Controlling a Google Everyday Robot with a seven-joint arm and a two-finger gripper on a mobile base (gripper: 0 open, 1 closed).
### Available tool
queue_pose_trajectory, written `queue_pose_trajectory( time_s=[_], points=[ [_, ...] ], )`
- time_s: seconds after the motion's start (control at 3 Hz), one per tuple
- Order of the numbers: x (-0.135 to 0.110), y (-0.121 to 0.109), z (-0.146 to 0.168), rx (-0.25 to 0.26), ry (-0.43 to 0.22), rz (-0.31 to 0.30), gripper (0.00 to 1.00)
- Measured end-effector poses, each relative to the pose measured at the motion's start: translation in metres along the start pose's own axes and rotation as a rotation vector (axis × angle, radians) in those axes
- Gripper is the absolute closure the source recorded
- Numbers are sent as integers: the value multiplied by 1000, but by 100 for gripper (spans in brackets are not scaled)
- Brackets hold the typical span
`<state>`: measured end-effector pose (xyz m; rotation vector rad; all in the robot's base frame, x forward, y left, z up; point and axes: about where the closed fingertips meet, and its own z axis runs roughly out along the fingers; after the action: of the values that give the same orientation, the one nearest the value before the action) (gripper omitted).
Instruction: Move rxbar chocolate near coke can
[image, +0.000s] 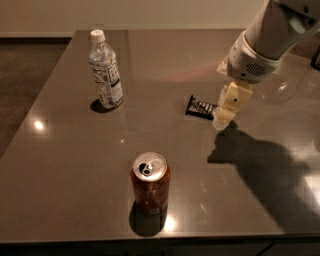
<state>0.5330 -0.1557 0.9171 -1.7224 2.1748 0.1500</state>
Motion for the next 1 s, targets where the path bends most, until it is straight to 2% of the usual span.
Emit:
queue_pose_trajectory(
  time_s=[0.33,1.0],
  points=[
    [-2,-9,22,1,-25,1,0],
    [-1,-24,65,-54,-22,17,0]
  ],
)
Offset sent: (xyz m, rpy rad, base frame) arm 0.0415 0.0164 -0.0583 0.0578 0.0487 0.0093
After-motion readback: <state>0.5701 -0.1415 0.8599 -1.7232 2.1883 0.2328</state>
